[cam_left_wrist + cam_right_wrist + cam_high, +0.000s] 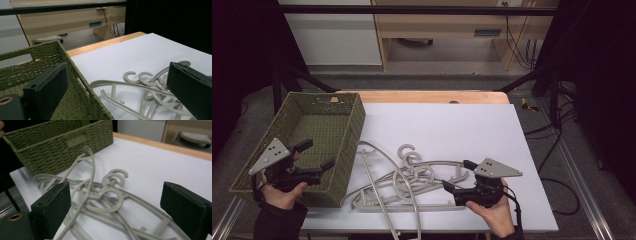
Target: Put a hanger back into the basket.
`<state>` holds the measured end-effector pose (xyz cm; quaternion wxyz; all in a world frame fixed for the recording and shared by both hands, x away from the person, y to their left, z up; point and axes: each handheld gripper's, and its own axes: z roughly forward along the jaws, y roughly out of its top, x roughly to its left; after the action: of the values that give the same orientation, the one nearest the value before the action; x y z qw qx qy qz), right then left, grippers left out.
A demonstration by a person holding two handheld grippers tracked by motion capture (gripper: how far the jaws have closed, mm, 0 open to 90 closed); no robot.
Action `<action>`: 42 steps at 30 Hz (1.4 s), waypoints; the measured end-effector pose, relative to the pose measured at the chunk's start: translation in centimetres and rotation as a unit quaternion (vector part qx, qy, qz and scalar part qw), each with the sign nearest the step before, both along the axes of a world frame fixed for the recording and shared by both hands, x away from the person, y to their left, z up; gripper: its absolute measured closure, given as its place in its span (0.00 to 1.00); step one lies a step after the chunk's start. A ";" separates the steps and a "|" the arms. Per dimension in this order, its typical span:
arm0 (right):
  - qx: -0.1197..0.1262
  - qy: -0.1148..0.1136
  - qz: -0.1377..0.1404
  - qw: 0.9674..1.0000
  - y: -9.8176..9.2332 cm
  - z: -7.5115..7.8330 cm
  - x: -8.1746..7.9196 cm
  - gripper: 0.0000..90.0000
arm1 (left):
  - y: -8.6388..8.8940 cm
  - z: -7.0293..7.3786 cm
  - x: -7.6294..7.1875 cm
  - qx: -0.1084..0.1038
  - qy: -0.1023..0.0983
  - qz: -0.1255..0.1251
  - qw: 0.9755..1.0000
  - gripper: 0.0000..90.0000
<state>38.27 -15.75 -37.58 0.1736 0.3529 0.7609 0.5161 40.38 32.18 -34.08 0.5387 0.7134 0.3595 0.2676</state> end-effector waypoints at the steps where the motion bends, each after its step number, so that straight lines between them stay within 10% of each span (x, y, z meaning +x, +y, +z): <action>1: -0.004 0.005 0.004 1.000 0.4 -0.2 -0.1 0.11 | 0.0 0.0 0.0 0.001 0.000 0.000 1.000 0.04; 21: -0.068 0.087 0.063 0.992 6.1 -4.8 -1.5 0.26 | -0.1 0.0 0.0 0.002 0.003 -0.003 1.000 0.04; 42: -0.113 0.177 0.110 0.971 9.1 -8.3 -2.7 0.52 | -0.4 -0.1 0.0 0.006 0.004 -0.003 1.000 0.04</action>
<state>35.56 -6.70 -45.91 0.0167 0.3308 0.8672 0.3719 40.35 31.82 -34.15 0.5342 0.7186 0.3577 0.2652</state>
